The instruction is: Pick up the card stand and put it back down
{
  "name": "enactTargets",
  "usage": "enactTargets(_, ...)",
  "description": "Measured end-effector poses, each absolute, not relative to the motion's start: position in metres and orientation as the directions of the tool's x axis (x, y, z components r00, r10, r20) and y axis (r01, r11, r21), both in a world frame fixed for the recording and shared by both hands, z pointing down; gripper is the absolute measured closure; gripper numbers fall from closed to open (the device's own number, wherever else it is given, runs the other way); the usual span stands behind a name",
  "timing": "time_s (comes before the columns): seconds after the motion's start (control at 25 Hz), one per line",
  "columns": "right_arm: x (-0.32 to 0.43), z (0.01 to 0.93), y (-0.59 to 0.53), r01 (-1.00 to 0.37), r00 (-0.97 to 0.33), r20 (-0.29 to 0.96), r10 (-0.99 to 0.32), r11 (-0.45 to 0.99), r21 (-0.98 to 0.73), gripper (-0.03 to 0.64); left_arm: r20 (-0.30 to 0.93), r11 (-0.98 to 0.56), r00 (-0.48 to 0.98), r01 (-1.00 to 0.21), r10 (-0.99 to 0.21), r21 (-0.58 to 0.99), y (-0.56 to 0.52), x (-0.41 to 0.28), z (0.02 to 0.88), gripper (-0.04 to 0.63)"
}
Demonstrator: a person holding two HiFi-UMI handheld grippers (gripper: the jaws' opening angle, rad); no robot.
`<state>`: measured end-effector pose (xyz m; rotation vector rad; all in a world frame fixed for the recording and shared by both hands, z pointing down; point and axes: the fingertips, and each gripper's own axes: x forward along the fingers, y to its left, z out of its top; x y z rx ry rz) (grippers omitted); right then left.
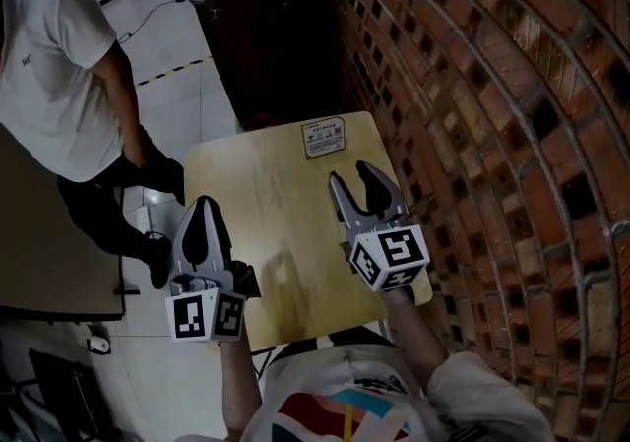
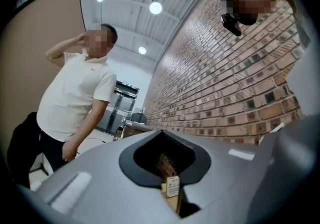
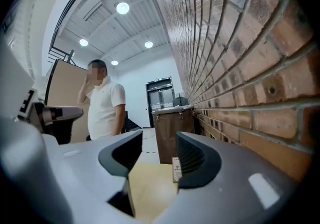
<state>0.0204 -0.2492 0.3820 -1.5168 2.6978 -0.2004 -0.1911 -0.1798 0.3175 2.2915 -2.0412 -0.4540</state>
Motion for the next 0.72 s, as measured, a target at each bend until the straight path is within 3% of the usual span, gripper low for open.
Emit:
enactTargets(0.16, 0.012, 0.431, -0.326, -0.872, -0.489, 0.128, -0.863, 0.481, -0.089, 0.179, -0.14, -0.122, 0.092, -0.966, -0.986, 0.228, -0.186, -0.19, 0.338, 0.591)
enactTargets(0.28, 0.001, 0.488, -0.384, -0.893, -0.443, 0.262, -0.857, 0.446, -0.052, 0.041, -0.083, -0.105, 0.088, -0.967, -0.993, 0.233, -0.192, -0.191, 0.359, 0.591)
enactTargets(0.48, -0.01, 0.562, -0.446, -0.92, -0.364, 0.428, -0.827, 0.392, -0.024, 0.041, -0.025, -0.063, 0.059, -0.968, -0.998, 0.241, -0.209, -0.204, 0.385, 0.591)
enactTargets(0.72, -0.003, 0.594, -0.477, -0.94, -0.31, 0.482, -0.819, 0.34, -0.028, 0.04, 0.009, -0.016, 0.019, -0.967, -1.0, 0.253, -0.217, -0.221, 0.405, 0.59)
